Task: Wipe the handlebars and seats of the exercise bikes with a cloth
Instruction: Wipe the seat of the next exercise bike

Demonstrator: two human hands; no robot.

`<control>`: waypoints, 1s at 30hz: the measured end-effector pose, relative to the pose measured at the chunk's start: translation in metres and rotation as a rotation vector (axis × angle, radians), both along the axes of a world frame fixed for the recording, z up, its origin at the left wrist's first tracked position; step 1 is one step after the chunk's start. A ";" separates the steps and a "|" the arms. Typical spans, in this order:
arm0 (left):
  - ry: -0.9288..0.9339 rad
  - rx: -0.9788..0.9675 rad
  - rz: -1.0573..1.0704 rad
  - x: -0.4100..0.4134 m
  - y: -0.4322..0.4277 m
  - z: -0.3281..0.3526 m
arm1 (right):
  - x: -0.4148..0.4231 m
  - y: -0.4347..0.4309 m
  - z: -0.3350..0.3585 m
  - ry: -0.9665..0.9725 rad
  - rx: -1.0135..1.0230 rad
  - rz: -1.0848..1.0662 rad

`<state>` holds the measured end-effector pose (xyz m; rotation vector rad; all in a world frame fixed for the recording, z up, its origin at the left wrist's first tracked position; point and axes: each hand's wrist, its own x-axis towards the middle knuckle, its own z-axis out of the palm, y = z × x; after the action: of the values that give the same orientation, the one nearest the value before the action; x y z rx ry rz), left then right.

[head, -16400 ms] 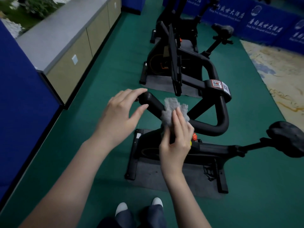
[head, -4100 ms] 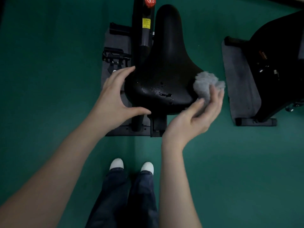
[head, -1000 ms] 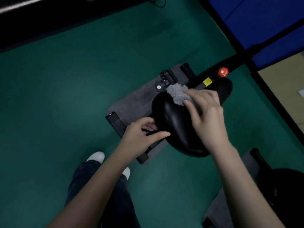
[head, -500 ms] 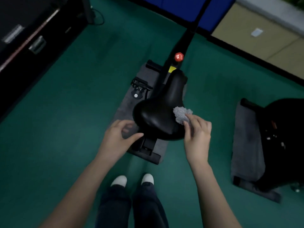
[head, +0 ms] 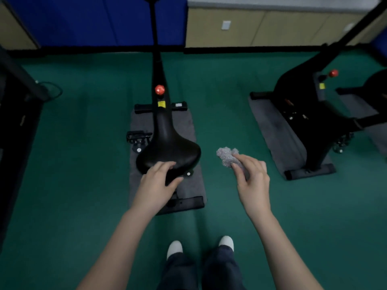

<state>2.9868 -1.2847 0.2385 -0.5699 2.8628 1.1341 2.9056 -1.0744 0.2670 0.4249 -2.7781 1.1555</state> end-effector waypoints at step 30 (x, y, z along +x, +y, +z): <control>-0.019 -0.456 -0.889 -0.201 0.491 0.030 | -0.024 0.497 0.017 -0.016 -0.204 -0.748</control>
<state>2.7855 -0.7932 0.2688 0.6565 2.7911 0.3323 2.8816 -0.5774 0.2843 -0.5941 -2.4098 1.1916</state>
